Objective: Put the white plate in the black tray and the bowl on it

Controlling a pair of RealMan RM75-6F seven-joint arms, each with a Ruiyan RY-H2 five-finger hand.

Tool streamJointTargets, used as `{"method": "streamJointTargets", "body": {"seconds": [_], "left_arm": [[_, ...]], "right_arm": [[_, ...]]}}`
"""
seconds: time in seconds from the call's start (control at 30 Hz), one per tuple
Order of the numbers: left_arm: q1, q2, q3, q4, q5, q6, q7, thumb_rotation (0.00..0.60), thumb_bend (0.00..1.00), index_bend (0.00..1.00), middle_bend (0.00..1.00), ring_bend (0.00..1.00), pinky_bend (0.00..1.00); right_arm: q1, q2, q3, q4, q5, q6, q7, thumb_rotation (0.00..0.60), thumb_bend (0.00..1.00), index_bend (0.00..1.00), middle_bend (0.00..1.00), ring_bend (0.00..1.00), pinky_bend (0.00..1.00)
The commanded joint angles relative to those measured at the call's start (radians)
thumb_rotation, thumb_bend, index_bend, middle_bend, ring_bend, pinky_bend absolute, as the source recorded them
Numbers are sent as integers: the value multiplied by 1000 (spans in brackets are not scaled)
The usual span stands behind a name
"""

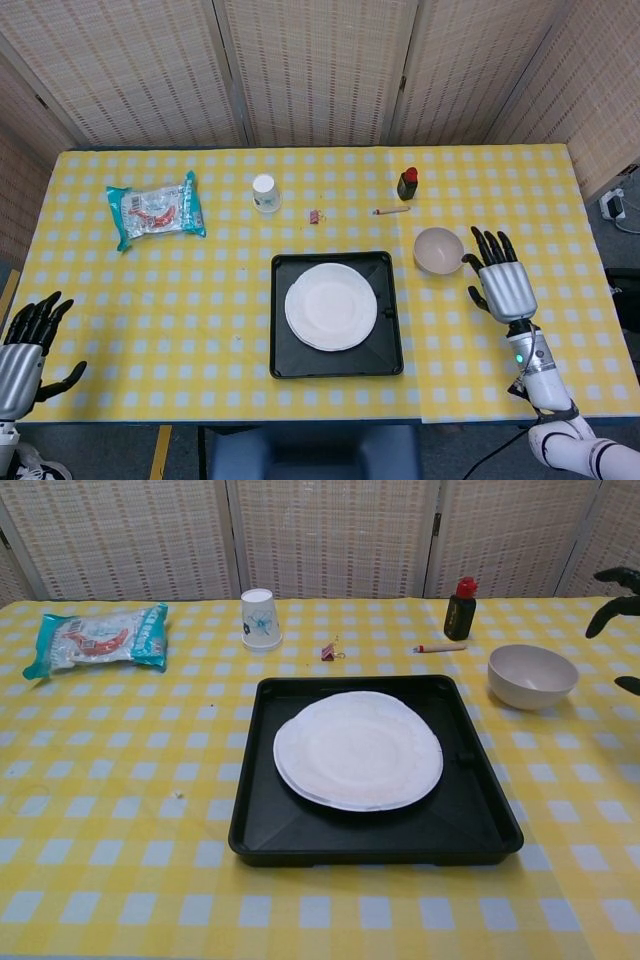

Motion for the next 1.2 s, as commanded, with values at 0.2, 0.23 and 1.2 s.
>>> {"method": "streamJointTargets", "body": {"seconds": [0.2,0.23,1.2], "left_arm": [[-7,-6,-2,4,-15,-16,9,600,318,0,0,22,44],[-7,-7,-3,4,-17,-16,10,600,318,0,0,22,44],[-10,-2,-4,11,-30,-23,-4,600,318,0,0,14,44]], "right_arm": [[44,-96,11,191,29,-103,62,600,356,426,0,0,0],[49,-105,11,204,28,-111,66,600,356,427,0,0,0],[171,-301,21,493,-7,-202,163,600,450,615,1,0,0]]}}
